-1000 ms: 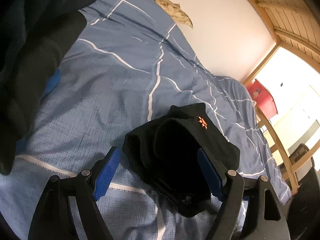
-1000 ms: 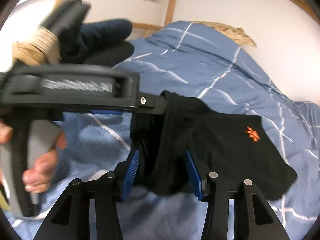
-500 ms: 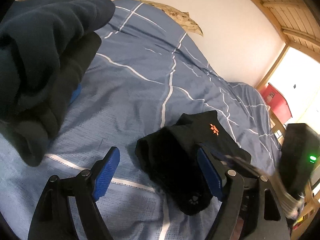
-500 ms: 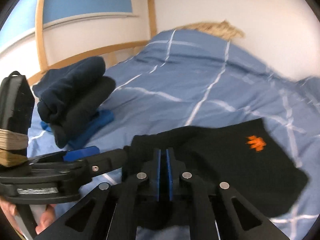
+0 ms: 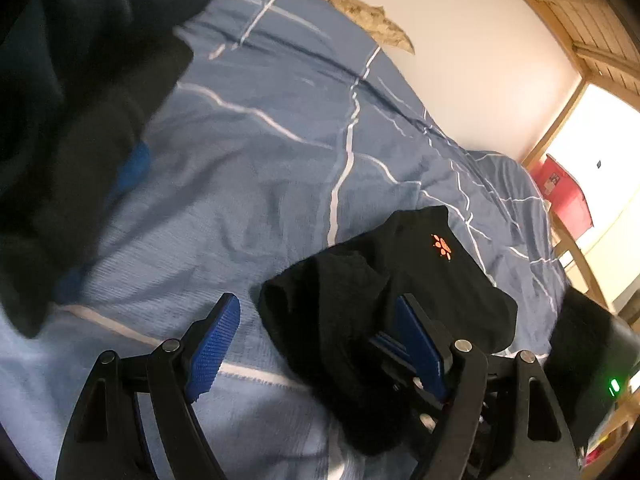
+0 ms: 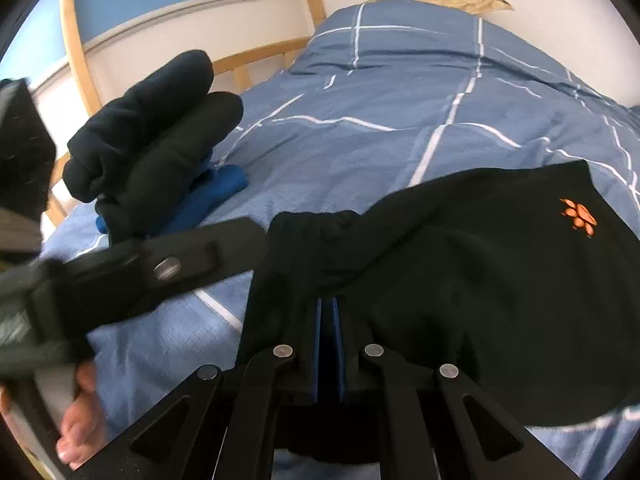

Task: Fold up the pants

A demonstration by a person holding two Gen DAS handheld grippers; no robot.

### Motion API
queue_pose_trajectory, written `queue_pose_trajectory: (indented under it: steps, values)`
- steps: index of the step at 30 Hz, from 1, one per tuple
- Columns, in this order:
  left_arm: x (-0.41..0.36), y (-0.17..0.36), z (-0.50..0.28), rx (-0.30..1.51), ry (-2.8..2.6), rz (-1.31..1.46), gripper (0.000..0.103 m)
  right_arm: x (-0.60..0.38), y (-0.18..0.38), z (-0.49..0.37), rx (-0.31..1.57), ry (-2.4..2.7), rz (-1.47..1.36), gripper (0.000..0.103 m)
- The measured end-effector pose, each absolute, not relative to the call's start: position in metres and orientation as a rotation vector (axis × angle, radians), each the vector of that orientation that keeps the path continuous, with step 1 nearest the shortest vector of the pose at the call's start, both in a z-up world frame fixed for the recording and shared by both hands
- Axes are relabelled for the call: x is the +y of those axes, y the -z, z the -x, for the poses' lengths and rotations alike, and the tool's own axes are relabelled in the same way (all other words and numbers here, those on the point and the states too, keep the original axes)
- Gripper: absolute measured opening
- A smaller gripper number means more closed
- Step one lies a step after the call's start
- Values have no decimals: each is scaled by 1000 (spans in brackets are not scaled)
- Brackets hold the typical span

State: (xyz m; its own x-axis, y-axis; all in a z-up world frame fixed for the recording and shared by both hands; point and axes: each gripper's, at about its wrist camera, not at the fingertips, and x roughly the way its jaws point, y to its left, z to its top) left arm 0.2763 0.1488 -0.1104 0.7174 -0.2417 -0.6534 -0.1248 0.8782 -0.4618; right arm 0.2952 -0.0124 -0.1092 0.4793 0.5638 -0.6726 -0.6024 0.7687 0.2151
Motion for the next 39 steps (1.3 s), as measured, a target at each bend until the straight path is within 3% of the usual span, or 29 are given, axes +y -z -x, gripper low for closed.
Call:
queue_pose_trajectory:
  steps: [3,9,12,15,17,24,26,30,34,39]
  values:
    - [152,119,-285,803,47,532,68,-20,107,-291,789,-696,41,9]
    - [146,129,-296,828,47,545,64,-35,109,-287,785,-642,13,9]
    - [146,135,-300,846,52,569,53,-38,112,-289,795,-626,2,9]
    - [149,136,-297,840,45,579,30,-41,113,-289,802,-604,3,9]
    - [152,133,-292,829,57,599,24,-43,115,-290,807,-592,4,9]
    - [151,111,-285,799,65,577,21,-48,101,-277,733,-569,29,12]
    - [148,108,-287,804,59,548,21,-54,96,-274,712,-555,41,22]
    - [147,108,-290,836,44,546,21,-64,116,-297,897,-602,-31,22]
    - [140,89,-287,824,64,517,21,-87,90,-283,785,-523,-4,24]
    - [113,54,-302,856,72,453,21,-117,85,-301,778,-384,76,27]
